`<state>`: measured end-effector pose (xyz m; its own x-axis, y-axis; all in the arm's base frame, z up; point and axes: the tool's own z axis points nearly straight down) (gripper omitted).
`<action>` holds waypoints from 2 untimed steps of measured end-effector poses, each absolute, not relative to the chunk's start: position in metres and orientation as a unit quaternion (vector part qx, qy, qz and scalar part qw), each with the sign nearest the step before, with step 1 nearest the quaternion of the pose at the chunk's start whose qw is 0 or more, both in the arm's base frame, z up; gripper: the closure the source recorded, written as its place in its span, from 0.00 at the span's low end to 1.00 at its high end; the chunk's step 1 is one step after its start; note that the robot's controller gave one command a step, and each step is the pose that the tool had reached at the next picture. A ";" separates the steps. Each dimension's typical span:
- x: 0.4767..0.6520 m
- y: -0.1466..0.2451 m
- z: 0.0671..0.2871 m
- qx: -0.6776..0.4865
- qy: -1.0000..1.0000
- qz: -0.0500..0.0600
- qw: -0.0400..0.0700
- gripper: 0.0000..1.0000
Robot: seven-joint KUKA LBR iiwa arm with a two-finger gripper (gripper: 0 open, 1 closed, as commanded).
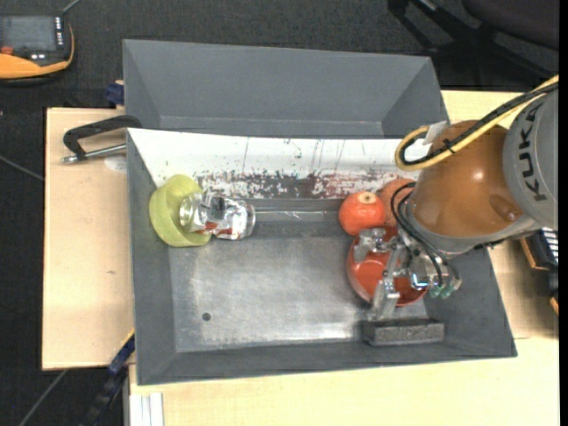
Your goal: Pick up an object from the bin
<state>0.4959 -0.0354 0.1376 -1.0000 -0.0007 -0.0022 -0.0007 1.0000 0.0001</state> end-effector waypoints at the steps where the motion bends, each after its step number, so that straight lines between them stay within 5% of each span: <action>1: 0.528 -0.027 0.069 -0.088 0.996 0.001 0.000 0.00; 2: 0.531 0.028 0.071 -0.009 1.000 0.003 0.002 0.00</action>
Offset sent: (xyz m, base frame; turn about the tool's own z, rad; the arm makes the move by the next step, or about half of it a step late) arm 0.0324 0.0074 -0.0676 -0.1753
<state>0.5310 0.0278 0.0709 -0.9998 -0.0172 -0.0043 -0.0173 0.9998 0.0056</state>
